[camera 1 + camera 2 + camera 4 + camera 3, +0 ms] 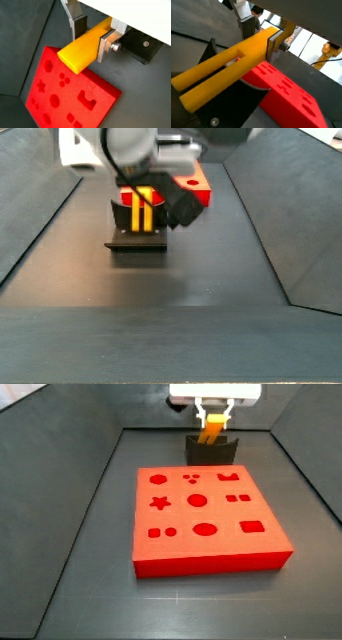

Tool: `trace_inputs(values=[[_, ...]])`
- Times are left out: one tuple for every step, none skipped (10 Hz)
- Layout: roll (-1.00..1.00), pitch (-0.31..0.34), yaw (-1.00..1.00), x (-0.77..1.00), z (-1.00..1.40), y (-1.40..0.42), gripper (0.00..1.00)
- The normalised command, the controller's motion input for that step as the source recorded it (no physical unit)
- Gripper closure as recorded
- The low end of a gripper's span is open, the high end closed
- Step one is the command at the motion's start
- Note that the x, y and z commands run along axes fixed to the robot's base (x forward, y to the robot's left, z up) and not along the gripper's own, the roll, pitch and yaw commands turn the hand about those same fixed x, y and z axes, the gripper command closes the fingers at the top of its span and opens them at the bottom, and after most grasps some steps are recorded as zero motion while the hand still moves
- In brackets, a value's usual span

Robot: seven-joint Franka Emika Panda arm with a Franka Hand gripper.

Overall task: Pick up the square-circle object. Move up. Place the square-circle object on the fixture. Regrasp the square-circle object. Move to above the board. Insert the square-circle object.
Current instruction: Place the square-circle object on the fixture, then regrasp the square-circle object.

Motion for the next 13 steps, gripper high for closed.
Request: trace_inputs(values=[[-0.07, -0.023, 0.03, 0.08, -0.41, 0.03, 1.0], [-0.07, -0.01, 0.02, 0.07, -0.19, 0.02, 1.0], [0.0, 0.0, 0.0, 0.0, 0.0, 0.0, 0.0], [-0.06, 0.016, -0.01, 0.0, 1.0, 0.0, 0.0], [-0.05, 0.016, 0.0, 0.0, 1.0, 0.0, 0.0], [-0.03, 0.026, 0.01, -0.01, 1.0, 0.01, 0.0], [0.01, 0.036, 0.01, -0.02, 1.0, 0.0, 0.0], [0.02, 0.043, 0.01, -0.02, 1.0, 0.01, 0.0], [0.03, 0.06, 0.0, -0.03, 0.88, 0.01, 0.0], [0.03, 0.067, 0.0, -0.03, 0.7, 0.01, 0.0], [0.03, 0.076, -0.01, -0.03, 0.51, 0.01, 0.0], [0.03, 0.082, -0.02, -0.02, 0.33, 0.01, 0.0], [0.03, 0.013, 0.0, -1.0, 0.0, 0.0, 0.0]])
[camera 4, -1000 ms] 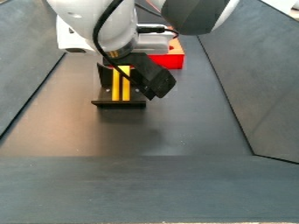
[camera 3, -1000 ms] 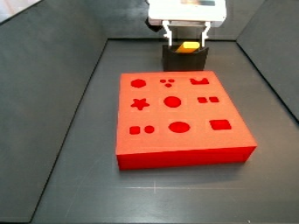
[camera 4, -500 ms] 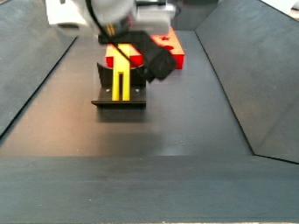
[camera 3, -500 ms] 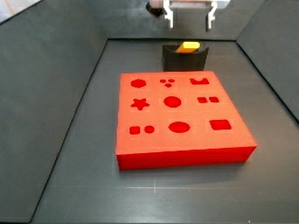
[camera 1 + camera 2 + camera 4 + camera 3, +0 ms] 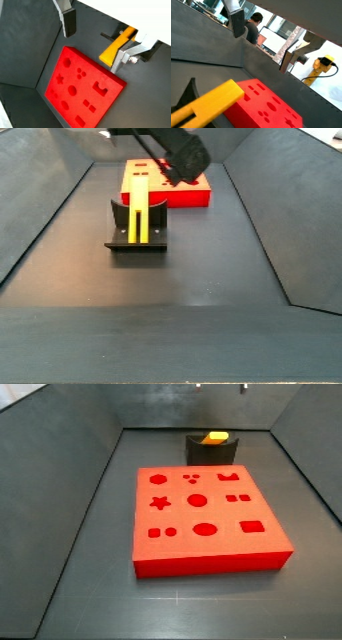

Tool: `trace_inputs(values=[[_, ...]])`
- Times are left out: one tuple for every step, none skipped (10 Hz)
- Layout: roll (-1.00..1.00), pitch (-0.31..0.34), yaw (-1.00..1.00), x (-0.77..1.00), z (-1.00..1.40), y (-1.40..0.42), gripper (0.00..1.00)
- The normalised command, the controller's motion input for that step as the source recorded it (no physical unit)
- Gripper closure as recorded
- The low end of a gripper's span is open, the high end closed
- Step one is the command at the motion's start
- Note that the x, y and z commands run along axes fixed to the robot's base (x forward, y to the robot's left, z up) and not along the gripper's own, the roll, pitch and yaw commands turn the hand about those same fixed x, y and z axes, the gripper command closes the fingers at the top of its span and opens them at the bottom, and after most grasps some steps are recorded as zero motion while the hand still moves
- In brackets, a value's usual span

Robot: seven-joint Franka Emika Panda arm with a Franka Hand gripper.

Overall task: Pick up the square-circle object. Move up. Place the square-circle object on the fixture. Regrasp the square-circle object. Move to above the board. Insert the square-circle object.
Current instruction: Regrasp the square-circle object.

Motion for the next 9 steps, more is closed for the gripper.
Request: trace_inputs(values=[[0.01, -0.014, -0.01, -1.0, -0.04, 0.0, 0.0], [0.03, -0.052, -0.03, -1.0, -0.01, 0.0, 0.0], [0.04, -0.06, -0.03, -1.0, 0.0, 0.0, 0.0], [0.06, -0.073, -0.02, -1.0, 0.0, 0.0, 0.0], [0.08, -0.084, -0.01, -1.0, 0.0, -0.01, 0.0], [0.1, -0.096, 0.01, -0.96, 0.01, -0.01, 0.0], [0.1, -0.1, 0.02, -0.87, 0.01, -0.01, 0.0], [0.1, -0.101, 0.03, -0.68, 0.02, -0.01, 0.0], [0.1, -0.096, 0.04, -0.5, 0.01, -0.01, 0.0]])
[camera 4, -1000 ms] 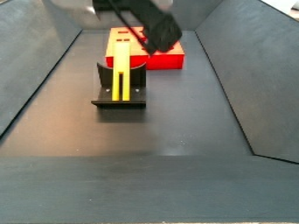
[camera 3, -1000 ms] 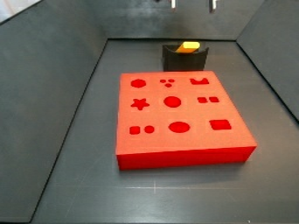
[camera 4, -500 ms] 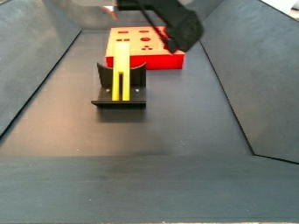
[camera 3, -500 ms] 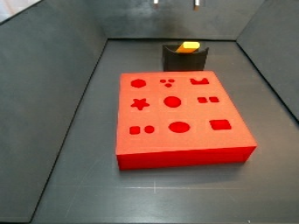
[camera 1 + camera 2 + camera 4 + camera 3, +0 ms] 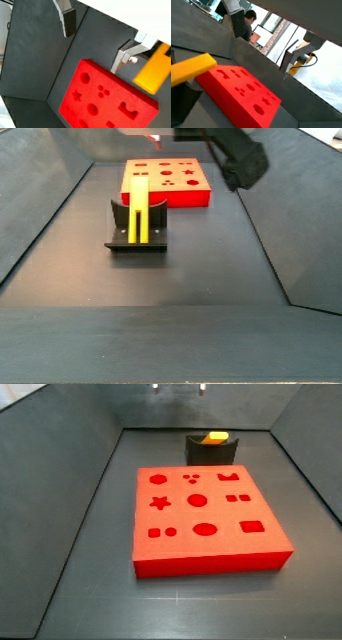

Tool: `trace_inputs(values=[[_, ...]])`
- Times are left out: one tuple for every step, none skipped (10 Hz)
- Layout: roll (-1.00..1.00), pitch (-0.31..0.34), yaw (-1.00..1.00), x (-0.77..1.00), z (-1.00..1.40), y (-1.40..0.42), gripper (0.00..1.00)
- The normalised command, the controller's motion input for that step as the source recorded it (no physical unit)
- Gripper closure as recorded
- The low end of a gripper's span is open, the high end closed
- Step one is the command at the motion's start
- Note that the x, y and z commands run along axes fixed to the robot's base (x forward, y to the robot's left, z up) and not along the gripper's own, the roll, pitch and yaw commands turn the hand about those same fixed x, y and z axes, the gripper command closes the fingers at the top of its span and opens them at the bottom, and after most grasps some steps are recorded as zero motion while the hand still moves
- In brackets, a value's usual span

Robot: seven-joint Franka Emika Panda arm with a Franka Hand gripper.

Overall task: Pick up the square-circle object. Move up. Place the square-circle object on the fixture. Regrasp the square-circle object. Move to above the board. Insert the square-circle object.
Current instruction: Regrasp the square-circle object.

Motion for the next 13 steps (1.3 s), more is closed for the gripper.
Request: trace_inputs(values=[[0.82, 0.02, -1.0, -0.29, -1.0, -0.52, 0.0], [0.82, 0.018, -1.0, -0.21, -1.0, -0.53, 0.0], [0.82, -0.011, -1.0, -0.02, -0.93, -0.5, 0.0], [0.8, -0.035, -1.0, -0.01, -0.73, -0.28, 0.0], [0.78, -0.069, -1.0, 0.0, -0.47, -0.11, 0.0], [0.78, -0.084, -1.0, 0.02, -0.34, -0.08, 0.0], [0.77, -0.114, -1.0, 0.03, -0.11, -0.05, 0.0], [0.76, -0.142, -1.0, 0.02, -0.05, -0.02, 0.0], [0.75, -0.166, -1.0, 0.01, -0.03, -0.03, 0.0], [0.74, -0.189, -1.0, 0.0, -0.01, -0.02, 0.0], [0.73, -0.212, -1.0, -0.01, 0.0, -0.01, 0.0], [0.72, -0.241, -1.0, -0.02, 0.0, -0.02, 0.0], [0.71, -0.26, -1.0, -0.04, 0.0, -0.02, 0.0]])
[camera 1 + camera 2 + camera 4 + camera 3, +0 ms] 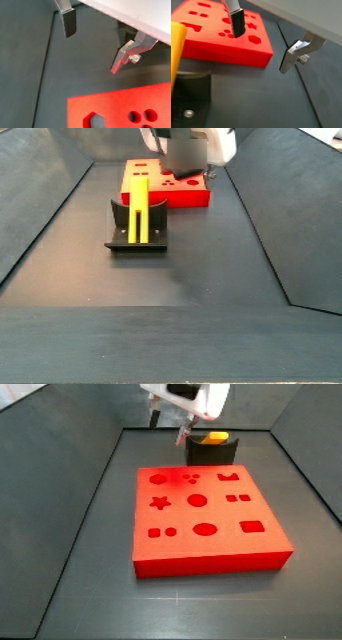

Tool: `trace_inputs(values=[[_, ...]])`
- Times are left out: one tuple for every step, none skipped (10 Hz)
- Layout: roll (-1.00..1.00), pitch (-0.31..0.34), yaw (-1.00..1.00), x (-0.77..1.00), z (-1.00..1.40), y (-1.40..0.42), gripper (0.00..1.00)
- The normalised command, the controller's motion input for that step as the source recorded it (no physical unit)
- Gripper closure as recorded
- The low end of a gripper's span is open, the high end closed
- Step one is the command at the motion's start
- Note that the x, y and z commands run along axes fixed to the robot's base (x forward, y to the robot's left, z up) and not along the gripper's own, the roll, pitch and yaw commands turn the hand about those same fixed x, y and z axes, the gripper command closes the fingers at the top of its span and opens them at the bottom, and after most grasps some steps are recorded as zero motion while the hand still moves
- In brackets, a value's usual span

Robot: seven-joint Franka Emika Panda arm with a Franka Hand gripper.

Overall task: Pick up the square-circle object. Move up. Place the square-circle object on the fixture. Regrasp the square-circle object. Move to above the board. Insert the square-circle object.
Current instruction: Regrasp the square-circle object.

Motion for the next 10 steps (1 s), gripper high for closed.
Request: trace_inputs(values=[[0.7, -0.28, -1.0, -0.05, 0.01, -0.01, 0.0], [0.69, -0.295, -1.0, -0.05, 0.01, -0.01, 0.0], [0.68, -0.306, -1.0, -0.05, 0.0, -0.01, 0.0], [0.67, -0.312, -1.0, -0.05, 0.0, -0.01, 0.0], [0.65, -0.307, -1.0, -0.05, 0.0, -0.01, 0.0], [0.65, -0.3, -1.0, -0.05, 0.0, -0.01, 0.0], [0.63, -0.273, -1.0, -0.04, -0.01, -0.01, 0.0], [0.62, -0.239, -1.0, -0.04, 0.0, -0.01, 0.0], [0.6, -0.169, -0.99, -0.05, -0.01, -0.01, 0.0], [0.5, -0.099, -0.84, -0.05, -0.01, -0.01, 0.0]])
